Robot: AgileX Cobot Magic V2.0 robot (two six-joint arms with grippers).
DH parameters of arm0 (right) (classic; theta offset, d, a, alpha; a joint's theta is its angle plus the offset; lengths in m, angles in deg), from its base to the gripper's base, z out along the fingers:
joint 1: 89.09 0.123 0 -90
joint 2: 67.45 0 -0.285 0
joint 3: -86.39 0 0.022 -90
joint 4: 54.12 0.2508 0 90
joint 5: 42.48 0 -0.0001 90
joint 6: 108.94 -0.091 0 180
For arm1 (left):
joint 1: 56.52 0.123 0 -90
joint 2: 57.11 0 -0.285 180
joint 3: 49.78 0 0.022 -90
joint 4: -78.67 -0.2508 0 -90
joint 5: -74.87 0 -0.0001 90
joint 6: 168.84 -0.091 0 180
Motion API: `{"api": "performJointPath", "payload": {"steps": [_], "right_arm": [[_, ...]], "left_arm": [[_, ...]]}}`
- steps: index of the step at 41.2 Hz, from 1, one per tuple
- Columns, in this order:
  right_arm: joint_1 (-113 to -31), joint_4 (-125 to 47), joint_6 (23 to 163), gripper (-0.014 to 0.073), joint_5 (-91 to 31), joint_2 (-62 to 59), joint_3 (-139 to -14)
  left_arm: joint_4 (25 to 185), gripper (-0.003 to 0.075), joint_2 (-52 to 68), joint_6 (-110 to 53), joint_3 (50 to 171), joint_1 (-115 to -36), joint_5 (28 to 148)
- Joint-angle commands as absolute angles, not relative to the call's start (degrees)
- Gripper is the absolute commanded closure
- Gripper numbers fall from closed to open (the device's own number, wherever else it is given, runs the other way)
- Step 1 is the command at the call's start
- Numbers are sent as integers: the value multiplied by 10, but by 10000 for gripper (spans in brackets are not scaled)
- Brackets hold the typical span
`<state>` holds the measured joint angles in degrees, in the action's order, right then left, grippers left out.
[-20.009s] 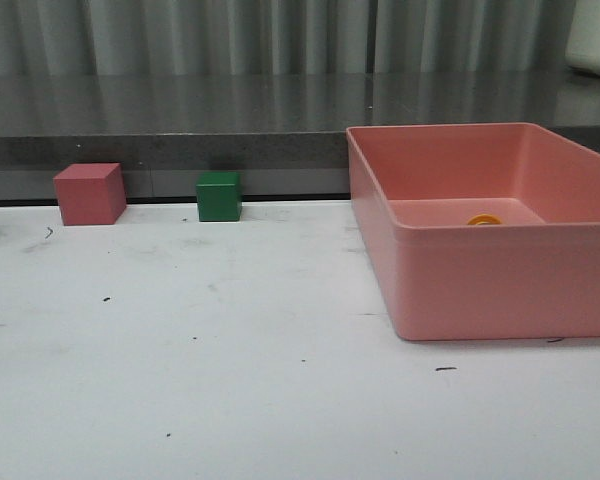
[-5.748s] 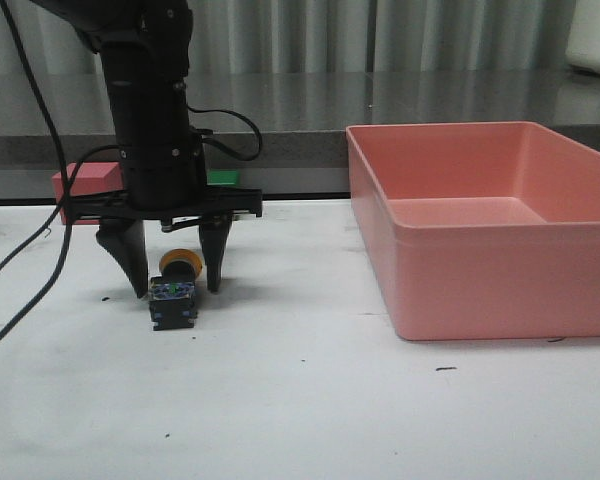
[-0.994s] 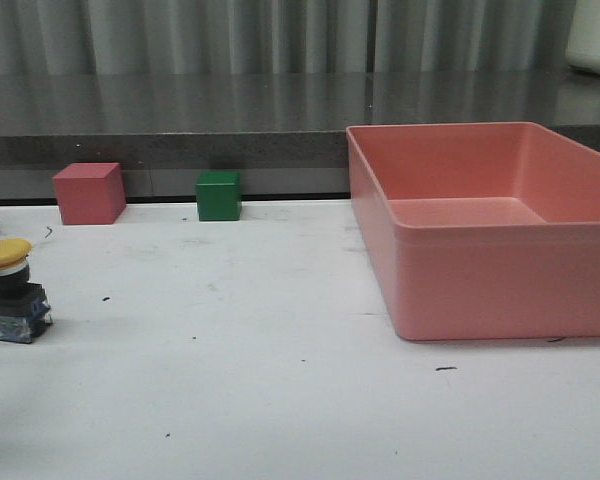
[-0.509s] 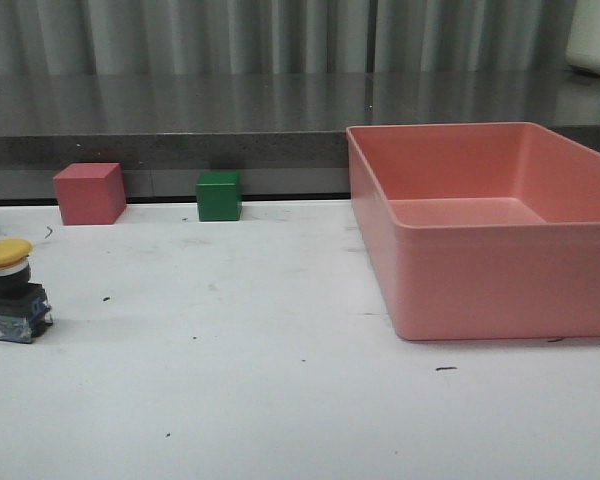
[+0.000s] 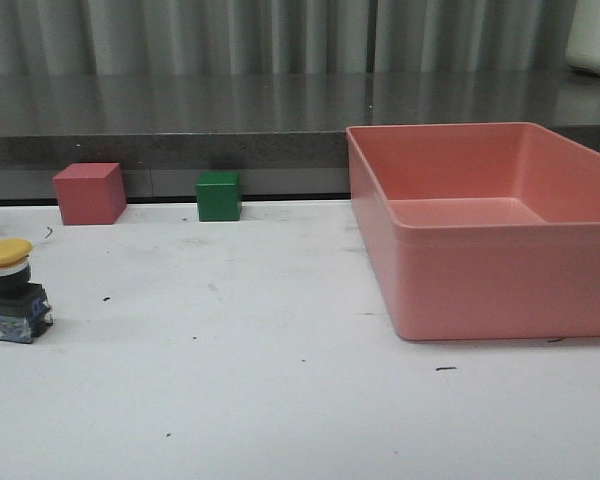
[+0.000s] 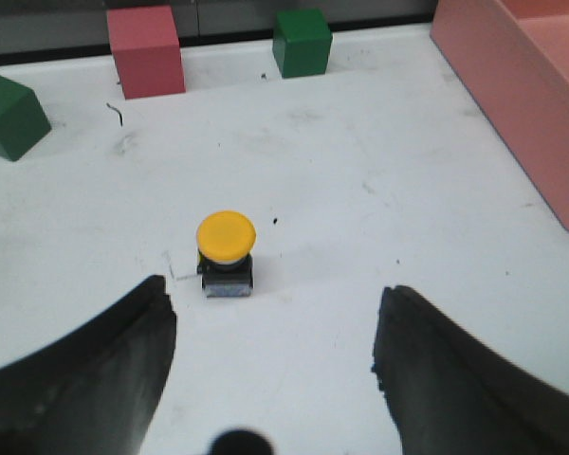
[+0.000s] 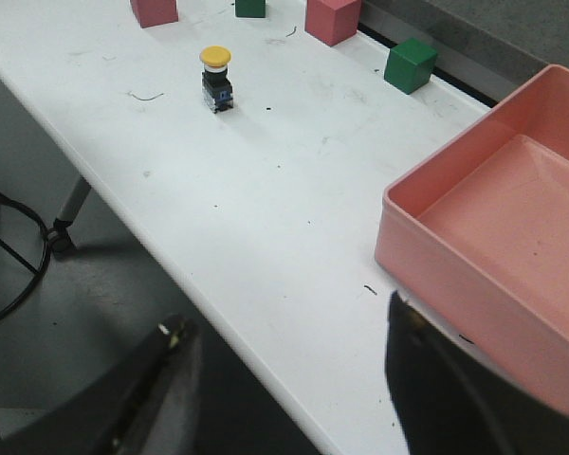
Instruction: Place and stand button with both arms
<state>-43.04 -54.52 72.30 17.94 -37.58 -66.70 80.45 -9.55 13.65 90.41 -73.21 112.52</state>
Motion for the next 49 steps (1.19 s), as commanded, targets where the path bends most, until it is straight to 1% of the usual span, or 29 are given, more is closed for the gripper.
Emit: {"api": "performJointPath", "payload": {"steps": [1,9,14,46,49], "right_arm": [[-431,-552,727,144,141,-370,-678],[-431,-552,727,144,141,-370,-678],[-431,-552,727,144,141,-370,-678],[-431,-552,727,144,140,-370,-678],[-431,-552,727,144,138,-370,-678]], "left_arm": [[803,283,-115,141,943,-736,1168],[767,283,-156,210,944,-736,1251],[754,283,-175,216,944,-736,1282],[756,283,-177,216,944,-736,1285],[756,293,-177,216,944,-736,1285]]}}
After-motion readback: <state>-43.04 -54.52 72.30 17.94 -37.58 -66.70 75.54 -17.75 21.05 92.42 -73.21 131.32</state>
